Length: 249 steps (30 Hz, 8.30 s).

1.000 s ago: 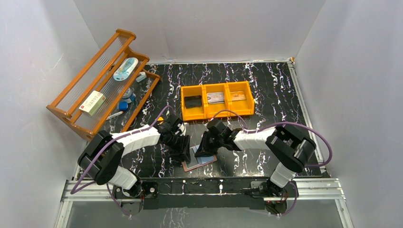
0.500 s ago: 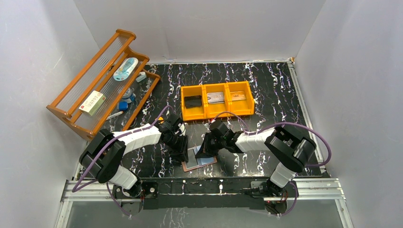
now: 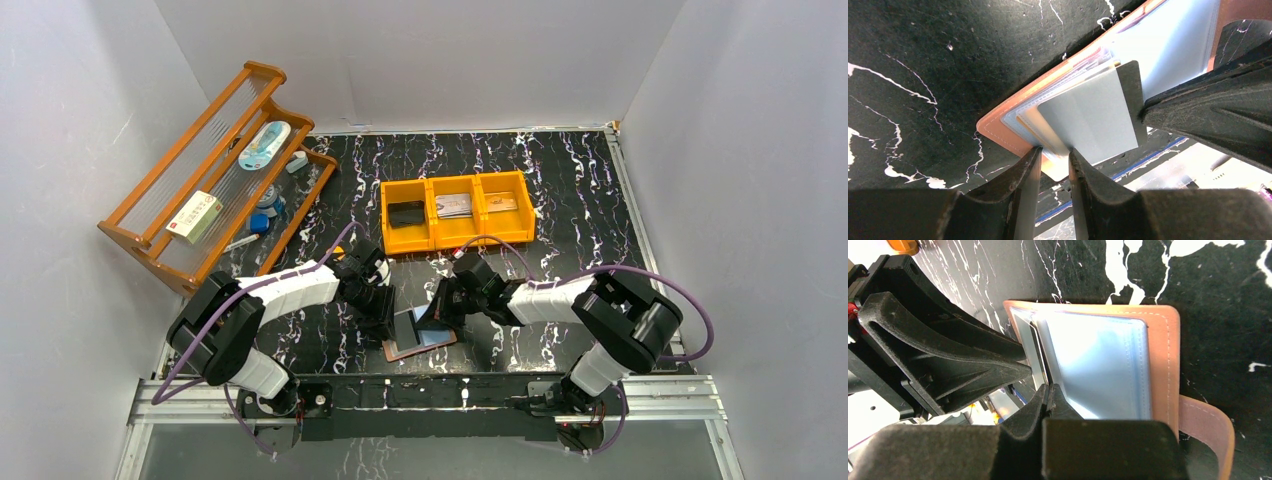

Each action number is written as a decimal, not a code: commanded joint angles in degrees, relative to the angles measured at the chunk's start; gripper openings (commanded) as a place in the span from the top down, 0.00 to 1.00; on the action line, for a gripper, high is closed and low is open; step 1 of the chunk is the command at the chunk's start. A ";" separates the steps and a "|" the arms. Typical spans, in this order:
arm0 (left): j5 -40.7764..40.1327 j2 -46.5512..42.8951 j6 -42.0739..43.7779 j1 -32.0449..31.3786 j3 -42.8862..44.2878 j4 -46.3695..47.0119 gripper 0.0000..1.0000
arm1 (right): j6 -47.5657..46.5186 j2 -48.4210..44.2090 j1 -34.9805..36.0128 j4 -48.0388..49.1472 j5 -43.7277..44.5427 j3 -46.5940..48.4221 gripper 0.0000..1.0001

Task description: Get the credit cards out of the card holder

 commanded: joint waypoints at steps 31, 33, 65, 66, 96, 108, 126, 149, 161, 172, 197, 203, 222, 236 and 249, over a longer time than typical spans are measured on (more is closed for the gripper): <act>7.66 -1.57 2.89 -0.44 1.58 2.71 0.52 | 1.38 1.32 -0.29 0.97 0.63 0.06 1.00; 6.94 -0.89 2.67 -0.44 0.89 2.27 0.51 | 1.49 1.57 -0.28 1.07 0.55 0.16 1.00; 0.83 1.83 2.72 -0.75 -0.65 1.39 0.59 | 4.00 3.44 -0.30 8.40 -1.47 -1.69 0.91; 0.76 1.83 2.78 -0.76 -0.57 1.38 0.59 | 3.65 2.59 -0.41 7.42 -0.80 -1.81 0.93; 5.86 -2.87 1.46 -0.86 8.78 1.13 0.44 | 4.57 0.19 -3.28 7.55 -0.68 -5.55 0.93; 5.39 3.10 0.77 -3.56 4.90 3.09 0.49 | 5.43 1.38 -3.28 10.31 -1.81 -6.09 0.91; -2.64 3.90 0.61 -4.00 -0.01 2.83 0.67 | 6.81 6.22 -2.46 23.13 -7.47 -5.56 0.81; -5.80 -2.66 0.31 -4.03 4.48 1.47 0.58 | -6.19 -13.73 -5.26 -0.49 6.60 -4.69 1.00; -21.72 -8.95 3.22 -1.30 17.99 -9.78 0.17 | -24.98 -31.04 -5.30 -6.34 22.12 -2.80 1.00; -26.45 -21.89 8.84 17.93 16.22 -14.15 0.02 | -47.38 -31.90 -5.22 -0.98 23.94 1.44 1.00; -34.58 -31.63 9.13 24.82 3.30 -6.35 0.02 | -96.46 10.03 -4.51 -16.87 23.11 44.06 1.00; -35.90 -32.11 9.40 24.85 3.44 -6.48 0.02 | -104.79 18.08 -4.60 -19.36 25.61 51.16 1.00; -40.23 -35.33 8.98 24.79 3.54 -7.53 0.02 | -120.92 31.43 -4.69 -16.60 31.62 59.64 1.00; -41.17 -35.83 8.61 24.81 3.49 -7.82 0.02 | -124.83 34.34 -4.77 -18.03 30.72 61.12 0.80; -41.21 -35.46 8.61 24.79 3.39 -7.85 0.02 | -115.78 30.34 -5.42 -17.05 26.54 58.43 0.56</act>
